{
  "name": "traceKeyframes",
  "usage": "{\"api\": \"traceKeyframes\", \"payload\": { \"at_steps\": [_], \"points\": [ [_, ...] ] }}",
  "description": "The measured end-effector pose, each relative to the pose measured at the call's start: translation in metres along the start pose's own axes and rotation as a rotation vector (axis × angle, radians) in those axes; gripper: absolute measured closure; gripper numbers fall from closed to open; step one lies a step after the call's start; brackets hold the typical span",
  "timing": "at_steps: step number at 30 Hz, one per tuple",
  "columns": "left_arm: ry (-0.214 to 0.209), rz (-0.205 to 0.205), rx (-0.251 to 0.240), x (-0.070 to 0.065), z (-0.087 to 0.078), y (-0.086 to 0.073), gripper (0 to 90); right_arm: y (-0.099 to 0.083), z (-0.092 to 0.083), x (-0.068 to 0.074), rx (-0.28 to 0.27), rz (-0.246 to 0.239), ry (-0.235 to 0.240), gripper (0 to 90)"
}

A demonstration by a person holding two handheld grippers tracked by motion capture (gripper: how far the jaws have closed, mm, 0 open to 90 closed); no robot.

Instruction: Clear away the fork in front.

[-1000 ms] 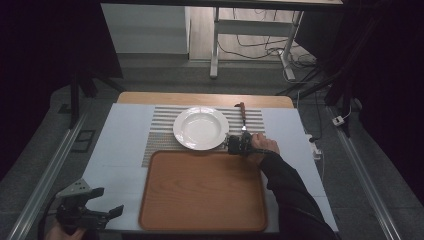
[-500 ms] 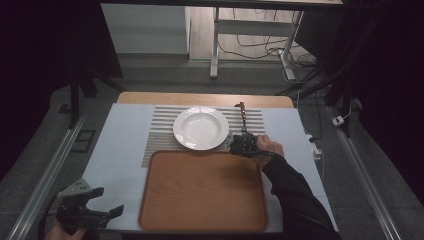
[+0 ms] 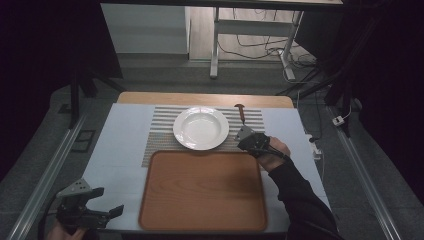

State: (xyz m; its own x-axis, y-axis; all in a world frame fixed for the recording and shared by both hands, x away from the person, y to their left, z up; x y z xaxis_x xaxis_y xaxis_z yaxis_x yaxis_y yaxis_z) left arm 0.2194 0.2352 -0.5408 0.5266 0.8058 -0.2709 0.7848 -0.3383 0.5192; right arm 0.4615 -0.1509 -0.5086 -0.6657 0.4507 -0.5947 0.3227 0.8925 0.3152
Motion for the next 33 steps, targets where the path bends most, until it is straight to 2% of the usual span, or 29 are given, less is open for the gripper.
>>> {"api": "traceKeyframes", "payload": {
  "at_steps": [2, 3, 4, 6, 11, 12, 13, 15, 16, 17, 18, 20, 22, 24, 25, 26, 27, 29, 33],
  "points": [
    [0.001, 0.001, 0.000, 0.000, 0.000, 0.000, 0.0, 0.000, -0.008, 0.001, -0.033, 0.036, 0.050, 89.7],
    [-0.001, 0.001, -0.001, 0.000, 0.000, 0.000, 0.0, 0.000, -0.008, 0.001, -0.033, 0.036, 0.050, 89.7],
    [-0.004, 0.000, -0.003, 0.000, 0.000, 0.000, 0.0, -0.001, -0.016, 0.002, -0.066, 0.078, 0.096, 89.7],
    [-0.017, -0.002, -0.015, -0.001, -0.001, 0.001, 0.0, -0.001, -0.024, 0.003, -0.105, 0.118, 0.147, 89.7],
    [-0.025, 0.008, -0.029, -0.004, -0.001, 0.005, 0.0, -0.004, -0.042, 0.008, -0.184, 0.183, 0.265, 89.8],
    [-0.029, 0.014, -0.030, -0.005, -0.001, 0.006, 0.0, -0.004, -0.042, 0.008, -0.184, 0.183, 0.265, 89.8],
    [-0.032, 0.023, -0.029, -0.005, -0.001, 0.007, 0.0, -0.005, -0.049, 0.010, -0.206, 0.205, 0.302, 89.7],
    [-0.049, 0.036, -0.027, -0.007, 0.000, 0.009, 0.0, -0.007, -0.052, 0.010, -0.215, 0.214, 0.320, 89.8],
    [-0.059, 0.044, -0.027, -0.008, 0.001, 0.010, 0.0, -0.008, -0.058, 0.012, -0.238, 0.229, 0.356, 89.7],
    [-0.066, 0.051, -0.029, -0.009, 0.001, 0.012, 0.0, -0.008, -0.058, 0.012, -0.238, 0.229, 0.356, 89.7],
    [-0.069, 0.059, -0.028, -0.010, 0.002, 0.013, 0.0, -0.010, -0.064, 0.015, -0.262, 0.238, 0.385, 89.7],
    [-0.084, 0.081, -0.038, -0.012, 0.003, 0.017, 0.0, -0.012, -0.069, 0.018, -0.283, 0.243, 0.414, 89.7],
    [-0.086, 0.092, -0.039, -0.013, 0.005, 0.022, 0.0, -0.013, -0.072, 0.020, -0.292, 0.245, 0.428, 89.7],
    [-0.070, 0.110, -0.035, -0.014, 0.007, 0.026, 0.0, -0.015, -0.080, 0.026, -0.315, 0.245, 0.468, 89.7],
    [-0.068, 0.118, -0.033, -0.015, 0.008, 0.029, 0.0, -0.015, -0.080, 0.026, -0.315, 0.245, 0.468, 89.7],
    [-0.072, 0.126, -0.032, -0.017, 0.009, 0.032, 0.0, -0.016, -0.086, 0.030, -0.329, 0.248, 0.494, 89.7],
    [-0.079, 0.134, -0.036, -0.018, 0.010, 0.035, 0.0, -0.016, -0.086, 0.030, -0.329, 0.248, 0.494, 89.7],
    [-0.085, 0.155, -0.034, -0.022, 0.014, 0.041, 0.0, -0.016, -0.095, 0.037, -0.351, 0.241, 0.543, 89.7],
    [-0.058, 0.203, -0.011, -0.025, 0.024, 0.053, 0.0, -0.017, -0.104, 0.047, -0.375, 0.217, 0.591, 89.8]
  ]
}}
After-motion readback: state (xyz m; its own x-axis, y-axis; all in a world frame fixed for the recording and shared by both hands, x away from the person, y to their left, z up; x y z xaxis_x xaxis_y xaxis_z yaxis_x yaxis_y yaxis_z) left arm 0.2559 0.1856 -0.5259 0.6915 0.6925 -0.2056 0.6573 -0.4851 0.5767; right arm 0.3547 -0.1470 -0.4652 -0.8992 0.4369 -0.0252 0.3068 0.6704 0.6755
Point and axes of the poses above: each handheld gripper's, and its own axes: z roughly forward along the jaws, y roughly out of its top, x roughly to its left, the point moved 9 cm from there along z, roughly forward along the jaws, and after that the axes turned 13 degrees about x, right-handed, at the moved point
